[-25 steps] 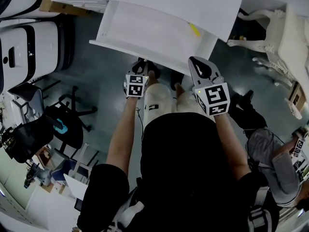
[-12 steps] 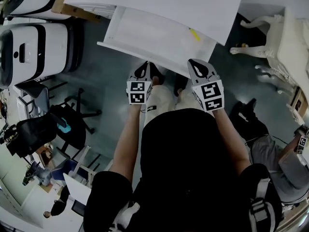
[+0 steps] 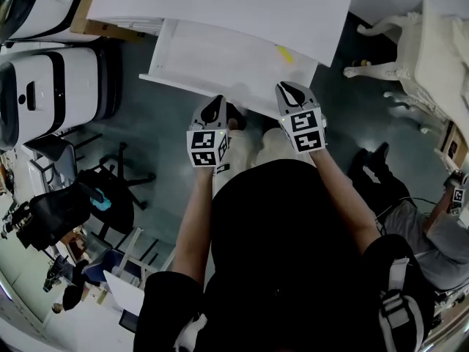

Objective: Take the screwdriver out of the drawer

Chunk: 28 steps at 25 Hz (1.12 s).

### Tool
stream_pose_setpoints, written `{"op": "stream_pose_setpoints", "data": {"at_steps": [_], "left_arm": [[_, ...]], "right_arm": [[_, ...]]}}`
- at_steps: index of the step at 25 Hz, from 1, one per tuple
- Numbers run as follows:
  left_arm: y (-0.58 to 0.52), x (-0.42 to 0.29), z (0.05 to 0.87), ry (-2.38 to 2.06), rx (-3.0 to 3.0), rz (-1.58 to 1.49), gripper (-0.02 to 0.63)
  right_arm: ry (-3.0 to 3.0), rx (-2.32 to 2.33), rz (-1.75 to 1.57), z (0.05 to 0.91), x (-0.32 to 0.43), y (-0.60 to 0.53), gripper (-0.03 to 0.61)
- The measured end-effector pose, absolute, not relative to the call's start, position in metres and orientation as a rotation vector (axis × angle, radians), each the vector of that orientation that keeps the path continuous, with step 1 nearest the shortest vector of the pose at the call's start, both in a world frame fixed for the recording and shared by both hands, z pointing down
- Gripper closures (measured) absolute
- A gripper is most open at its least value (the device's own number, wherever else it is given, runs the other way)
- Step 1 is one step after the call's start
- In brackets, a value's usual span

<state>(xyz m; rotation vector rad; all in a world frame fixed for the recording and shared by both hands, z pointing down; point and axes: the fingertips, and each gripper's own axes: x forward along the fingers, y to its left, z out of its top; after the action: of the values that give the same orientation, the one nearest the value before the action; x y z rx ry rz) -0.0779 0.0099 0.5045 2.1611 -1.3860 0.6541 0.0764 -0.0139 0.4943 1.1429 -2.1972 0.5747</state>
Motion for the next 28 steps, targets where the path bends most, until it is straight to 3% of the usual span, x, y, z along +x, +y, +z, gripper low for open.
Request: {"op": "stream_pose_setpoints", "data": {"at_steps": [20, 28], "left_arm": [[-0.023, -0.069, 0.491, -1.145, 2.329, 0.68, 0.589], [-0.044, -0.075, 0.5, -1.035, 2.377, 0.717, 0.589]], "right_arm": [[-1.964, 1.289, 0.779, 0.6, 0.073, -0.086, 0.409], [-1.847, 1.337, 0.832, 0.648, 0.085, -0.107, 0.258]]}}
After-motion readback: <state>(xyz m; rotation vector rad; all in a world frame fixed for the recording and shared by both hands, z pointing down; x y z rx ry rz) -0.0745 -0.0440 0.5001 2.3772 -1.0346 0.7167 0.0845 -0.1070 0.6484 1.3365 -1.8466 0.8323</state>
